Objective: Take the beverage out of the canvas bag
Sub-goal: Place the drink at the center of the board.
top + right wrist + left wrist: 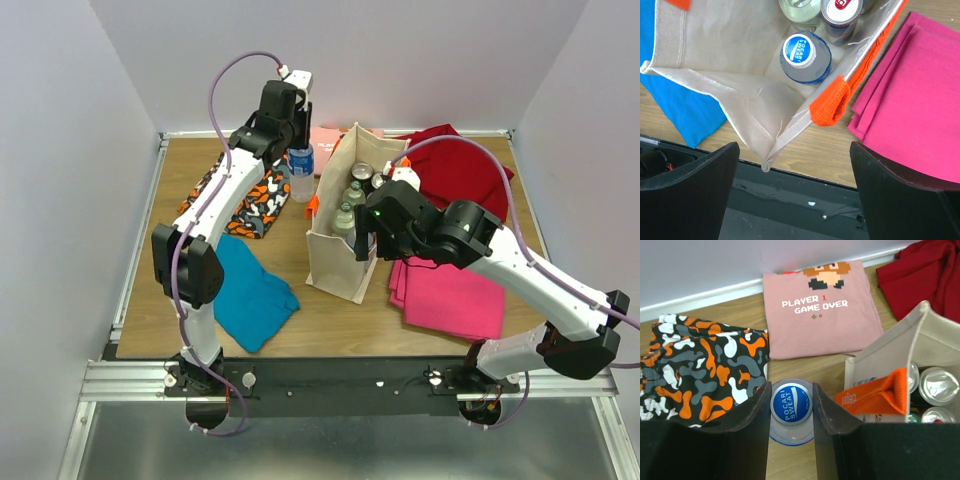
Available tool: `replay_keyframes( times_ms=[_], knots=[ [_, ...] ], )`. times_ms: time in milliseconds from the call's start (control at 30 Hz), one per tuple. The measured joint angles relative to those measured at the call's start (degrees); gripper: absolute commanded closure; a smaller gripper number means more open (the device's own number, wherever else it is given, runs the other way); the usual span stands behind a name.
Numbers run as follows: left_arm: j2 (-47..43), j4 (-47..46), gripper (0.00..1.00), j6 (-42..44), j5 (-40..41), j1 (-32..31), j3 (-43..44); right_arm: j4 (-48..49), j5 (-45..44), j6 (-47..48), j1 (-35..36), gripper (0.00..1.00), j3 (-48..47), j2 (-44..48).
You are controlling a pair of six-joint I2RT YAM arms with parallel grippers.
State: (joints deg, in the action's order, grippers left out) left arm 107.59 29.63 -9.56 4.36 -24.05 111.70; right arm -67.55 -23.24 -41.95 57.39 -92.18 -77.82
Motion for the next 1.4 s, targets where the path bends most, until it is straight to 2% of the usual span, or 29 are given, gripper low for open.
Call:
replay_keyframes(
  times_ms=[467,900,1000,1033,1067,1367,1400],
  knots=[
    [6.8,-8.1,1.00,0.0,-1.4,1.4,-2.9,-2.1,-0.3,-0.7,0.0,0.00,-1.5,-1.7],
    [8.2,-13.0,1.00,2.5,0.3,1.6,-5.2,-2.0,-0.5,-1.3,0.0,0.00,-0.9,-1.1],
    [8.3,-13.6,0.74,2.8,0.6,1.6,-5.4,-2.0,-0.5,-1.4,0.0,0.00,-0.7,-1.1],
    [8.3,-13.9,0.56,2.8,0.6,1.6,-5.5,-2.0,-0.5,-1.4,0.0,0.00,-0.6,-1.1],
    [8.3,-14.3,0.47,2.8,0.7,1.6,-5.8,-2.0,-0.5,-1.4,0.0,0.00,-0.5,-1.1],
    [7.9,-17.0,0.21,2.6,1.7,1.6,-9.7,-1.9,-0.5,-1.3,0.0,0.00,-0.2,-1.0],
    [7.8,-17.0,0.14,2.6,1.7,1.6,-10.1,-1.9,-0.5,-1.3,0.0,0.00,-0.1,-0.9]
  ],
)
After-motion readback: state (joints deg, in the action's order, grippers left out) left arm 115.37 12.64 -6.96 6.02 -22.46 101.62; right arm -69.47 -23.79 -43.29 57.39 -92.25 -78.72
